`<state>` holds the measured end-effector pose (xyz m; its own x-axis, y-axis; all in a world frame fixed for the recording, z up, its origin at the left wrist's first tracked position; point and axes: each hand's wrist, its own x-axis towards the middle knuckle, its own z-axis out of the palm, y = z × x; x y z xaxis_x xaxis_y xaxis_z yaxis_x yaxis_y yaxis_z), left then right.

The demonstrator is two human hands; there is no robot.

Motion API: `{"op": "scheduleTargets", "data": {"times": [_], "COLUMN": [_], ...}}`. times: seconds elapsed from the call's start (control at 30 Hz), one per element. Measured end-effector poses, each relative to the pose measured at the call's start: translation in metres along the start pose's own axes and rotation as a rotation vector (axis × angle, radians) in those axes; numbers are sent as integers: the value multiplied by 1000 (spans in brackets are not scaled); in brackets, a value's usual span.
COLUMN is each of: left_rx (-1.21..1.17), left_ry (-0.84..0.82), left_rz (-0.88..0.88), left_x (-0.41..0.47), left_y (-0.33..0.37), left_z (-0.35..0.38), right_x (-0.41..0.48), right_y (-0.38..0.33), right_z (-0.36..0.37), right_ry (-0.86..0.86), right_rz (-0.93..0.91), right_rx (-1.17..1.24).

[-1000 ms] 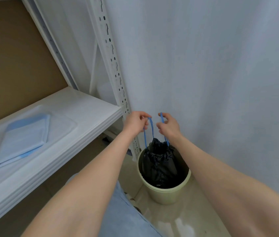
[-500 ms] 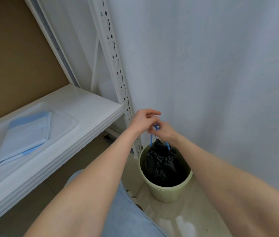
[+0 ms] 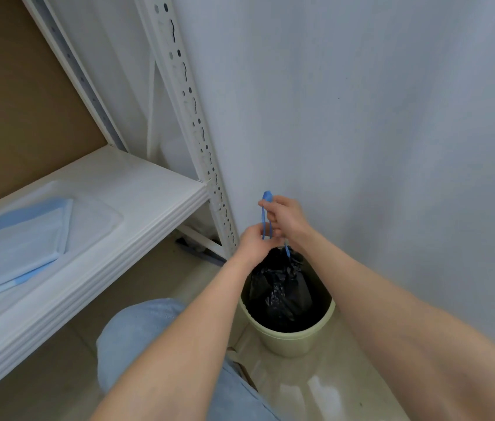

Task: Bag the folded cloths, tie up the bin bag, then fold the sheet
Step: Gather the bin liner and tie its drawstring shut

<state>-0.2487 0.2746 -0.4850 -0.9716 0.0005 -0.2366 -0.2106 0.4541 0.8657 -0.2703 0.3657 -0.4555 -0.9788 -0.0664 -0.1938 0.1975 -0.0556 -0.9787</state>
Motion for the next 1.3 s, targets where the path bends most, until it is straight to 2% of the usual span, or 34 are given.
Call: {"op": "scheduleTargets", "data": {"times": [0.1, 0.17, 0.27, 0.3, 0.4, 0.5, 0.57, 0.63, 0.7, 0.77, 0.93, 1.13, 1.27, 1.3], "left_rx": [97, 125, 66, 30, -33, -197, -16, 112, 4, -47, 152, 201, 179, 149], "left_ry": [181, 290, 226, 188, 176, 116, -49, -191, -181, -77, -23, -57, -263, -269], "left_rz": [59, 109, 165, 166, 172, 72, 3, -19, -30, -60, -89, -144, -143, -132], "left_x": [5, 6, 8, 8, 9, 4, -3, -12, -14, -6, 9, 15, 10, 10], "left_y": [2, 10, 28, 33, 40, 29, 13, -1, -6, -7, -25, -37, -37, -36], "left_z": [-6, -15, -20, -19, -13, -18, -20, -14, -2, 10, 21, 23, 7, 2], "right_x": [8, 8, 2, 1, 0, 3, 8, 9, 10, 10, 15, 17, 17, 17], "right_y": [8, 15, 27, 30, 27, 25, 21, 16, 13, 10, 1, 2, 8, 9], "right_z": [-9, -15, -13, -11, -4, -6, -8, -5, 2, 8, 5, 4, -5, -7], "right_ry": [67, 3, -276, -313, -223, -17, 31, 4, -48, -61, 9, 27, -62, -95], "right_rz": [-15, 0, 16, 6, -29, -75, -53, 12, 68, 101, 73, 91, 111, 127], "right_rx": [-83, -218, -415, -439, -478, -341, -204, -98, 15, 107, 210, 237, 145, 112]}}
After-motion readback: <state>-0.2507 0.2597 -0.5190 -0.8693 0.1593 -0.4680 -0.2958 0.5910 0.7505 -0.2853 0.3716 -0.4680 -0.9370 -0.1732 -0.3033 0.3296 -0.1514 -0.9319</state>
